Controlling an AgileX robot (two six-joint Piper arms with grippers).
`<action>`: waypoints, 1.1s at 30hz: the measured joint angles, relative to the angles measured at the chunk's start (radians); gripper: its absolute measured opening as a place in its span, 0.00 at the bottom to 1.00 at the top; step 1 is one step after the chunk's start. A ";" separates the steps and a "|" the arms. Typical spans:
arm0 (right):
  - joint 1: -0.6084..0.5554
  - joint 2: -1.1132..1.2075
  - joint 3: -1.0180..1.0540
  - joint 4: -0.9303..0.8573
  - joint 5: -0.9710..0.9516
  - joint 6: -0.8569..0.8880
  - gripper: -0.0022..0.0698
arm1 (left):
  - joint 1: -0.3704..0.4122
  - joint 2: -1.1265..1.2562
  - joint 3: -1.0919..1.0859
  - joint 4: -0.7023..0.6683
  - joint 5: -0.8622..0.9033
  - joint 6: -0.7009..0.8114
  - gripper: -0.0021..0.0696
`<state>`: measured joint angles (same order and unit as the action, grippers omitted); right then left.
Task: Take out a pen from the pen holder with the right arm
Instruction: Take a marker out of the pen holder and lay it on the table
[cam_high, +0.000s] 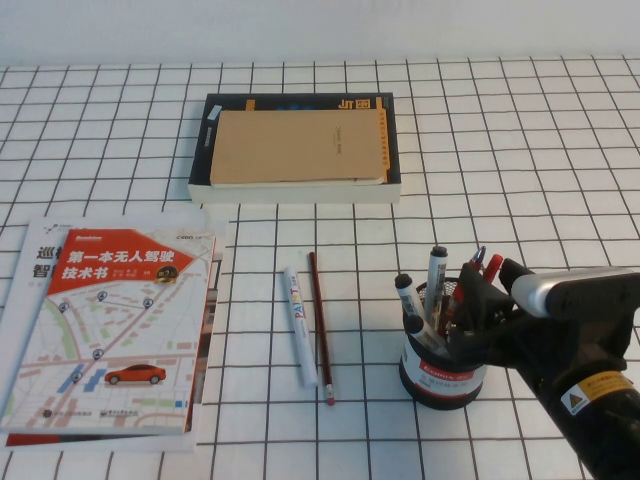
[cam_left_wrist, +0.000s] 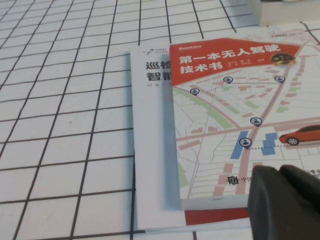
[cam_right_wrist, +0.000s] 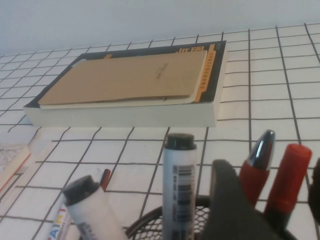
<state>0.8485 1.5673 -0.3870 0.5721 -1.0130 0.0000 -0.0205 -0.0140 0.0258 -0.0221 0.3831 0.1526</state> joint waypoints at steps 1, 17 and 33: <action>0.000 0.005 -0.003 0.000 0.000 0.000 0.47 | 0.000 0.000 0.000 0.000 0.000 0.000 0.02; -0.009 0.031 -0.031 0.000 0.000 0.000 0.30 | 0.000 0.000 0.000 0.000 0.000 0.000 0.02; -0.009 0.031 -0.031 0.000 0.000 0.006 0.12 | 0.000 0.000 0.000 0.000 0.000 0.000 0.02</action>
<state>0.8398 1.5987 -0.4176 0.5721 -1.0130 0.0055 -0.0205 -0.0140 0.0258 -0.0221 0.3831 0.1526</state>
